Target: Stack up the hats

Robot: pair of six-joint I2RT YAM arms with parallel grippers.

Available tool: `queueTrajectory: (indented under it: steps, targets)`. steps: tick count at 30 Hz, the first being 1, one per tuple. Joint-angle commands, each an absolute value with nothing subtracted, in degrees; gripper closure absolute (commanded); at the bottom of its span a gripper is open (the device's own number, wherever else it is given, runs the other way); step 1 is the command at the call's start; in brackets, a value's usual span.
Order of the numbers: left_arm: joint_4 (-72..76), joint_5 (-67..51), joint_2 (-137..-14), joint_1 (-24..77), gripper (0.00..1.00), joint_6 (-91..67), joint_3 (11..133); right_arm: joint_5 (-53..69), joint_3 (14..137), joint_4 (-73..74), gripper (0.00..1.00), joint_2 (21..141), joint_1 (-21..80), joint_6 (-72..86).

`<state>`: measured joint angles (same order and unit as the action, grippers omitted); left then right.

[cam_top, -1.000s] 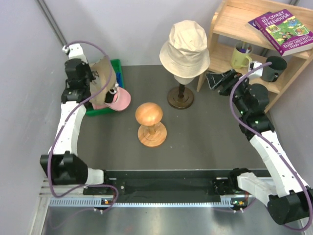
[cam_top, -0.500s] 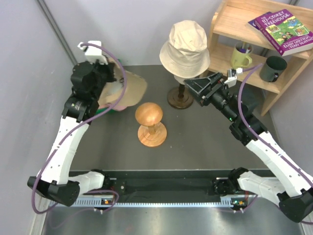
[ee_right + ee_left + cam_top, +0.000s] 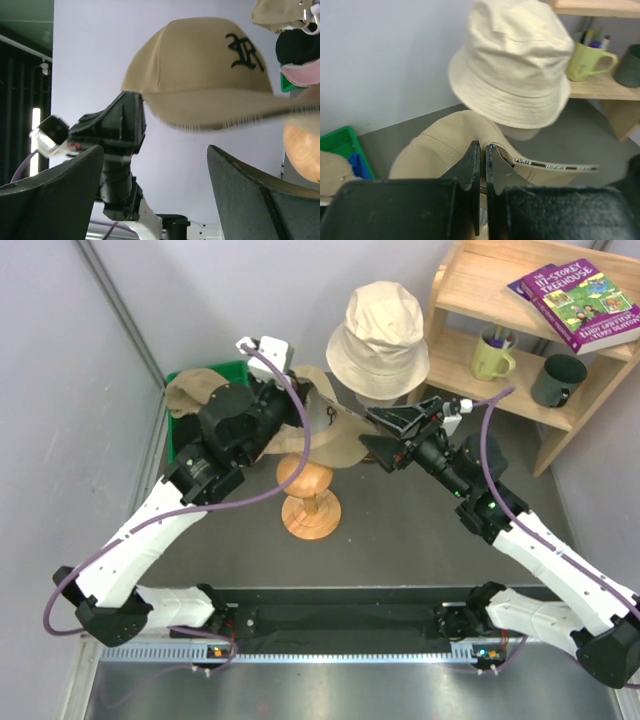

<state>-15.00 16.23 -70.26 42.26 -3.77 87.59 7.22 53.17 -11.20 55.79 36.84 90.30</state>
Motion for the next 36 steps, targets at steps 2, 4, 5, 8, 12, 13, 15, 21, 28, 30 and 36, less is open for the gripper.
queueTrajectory:
  steps: [2, 4, 5, 8, 12, 13, 15, 21, 28, 30, 36]
  targets:
    - [-7.82, 19.68, -69.87, 49.74, 1.0, -0.45, 87.19, 6.77, 48.43, -16.52, 0.16, 55.28, 37.71, 97.29]
    - [-8.0, 21.08, -69.79, 52.54, 1.0, -0.35, 87.01, 6.68, 46.24, -16.52, 0.16, 55.02, 37.7, 98.95]
    - [-8.35, 21.27, -69.7, 53.34, 1.0, 1.48, 86.92, 6.59, 45.36, -17.57, 0.17, 54.76, 37.71, 99.83]
    - [-9.67, 21.97, -69.08, 55.81, 1.0, 2.63, 86.14, 6.33, 41.93, -19.77, 0.18, 54.41, 37.71, 102.82]
    - [-10.02, 21.09, -66.45, 57.65, 1.0, 3.78, 84.11, 6.07, 38.6, -22.14, 0.21, 53.88, 37.71, 104.94]
    - [-10.28, 21.01, -66.1, 58.18, 1.0, 3.95, 83.68, 5.63, 38.15, -22.5, 0.22, 53.53, 37.71, 105.81]
    - [-11.16, 20.22, -64.87, 58.45, 1.0, 4.39, 83.23, 5.28, 37.1, -22.68, 0.28, 53.09, 37.71, 106.0]
    - [-13.26, 21.51, -62.67, 58.71, 1.0, 4.66, 81.56, 4.4, 35.51, -25.31, 0.63, 53.09, 37.71, 106.7]
    - [-18.53, 31.7, -60.39, 58.71, 0.91, 7.99, 81.74, 4.31, 37.35, -32.07, 1.0, 55.36, 37.71, 103.45]
    - [-20.38, 33.3, -58.55, 58.71, 0.81, 8.52, 81.65, 4.74, 39.02, -33.92, 1.0, 56.68, 37.71, 100.74]
    - [-28.82, 40.33, -51.34, 58.71, 0.5, 6.33, 80.77, 7.99, 41.66, -34.09, 1.0, 60.29, 37.71, 91.86]
